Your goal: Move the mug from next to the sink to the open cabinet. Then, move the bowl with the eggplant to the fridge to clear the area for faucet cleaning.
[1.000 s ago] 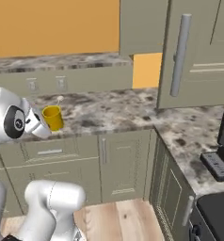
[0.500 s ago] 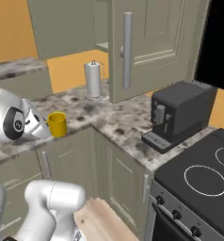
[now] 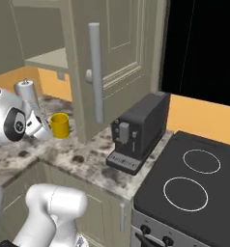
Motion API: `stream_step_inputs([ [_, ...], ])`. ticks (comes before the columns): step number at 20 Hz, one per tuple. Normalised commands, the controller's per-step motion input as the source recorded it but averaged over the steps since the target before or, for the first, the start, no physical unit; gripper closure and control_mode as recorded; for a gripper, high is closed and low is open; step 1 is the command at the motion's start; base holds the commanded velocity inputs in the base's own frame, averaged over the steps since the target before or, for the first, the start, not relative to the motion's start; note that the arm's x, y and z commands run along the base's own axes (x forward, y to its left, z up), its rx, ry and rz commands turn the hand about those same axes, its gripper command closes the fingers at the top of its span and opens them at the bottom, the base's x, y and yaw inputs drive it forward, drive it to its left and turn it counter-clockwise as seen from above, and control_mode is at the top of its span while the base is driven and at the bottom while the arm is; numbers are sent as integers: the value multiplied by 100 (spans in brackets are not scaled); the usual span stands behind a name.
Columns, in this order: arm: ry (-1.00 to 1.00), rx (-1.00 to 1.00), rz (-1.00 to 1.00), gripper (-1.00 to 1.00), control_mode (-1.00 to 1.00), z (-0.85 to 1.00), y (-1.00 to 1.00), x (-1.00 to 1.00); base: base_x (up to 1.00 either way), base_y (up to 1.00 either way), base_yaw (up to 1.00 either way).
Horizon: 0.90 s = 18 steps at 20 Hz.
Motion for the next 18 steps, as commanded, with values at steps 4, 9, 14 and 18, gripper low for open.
stream_step_inputs([
  [4, 0, 0, 0, 100, 100, 0, 0, 0, 44, 7, -36],
  [9, 0, 0, 0, 100, 100, 0, 0, 0, -10, 79, -36],
  [14, 0, 0, 0, 100, 100, 0, 0, 0, -2, 59, -41],
  [18, -1, 0, 1, 100, -100, 10, -1, 0, 0, -1, -3],
])
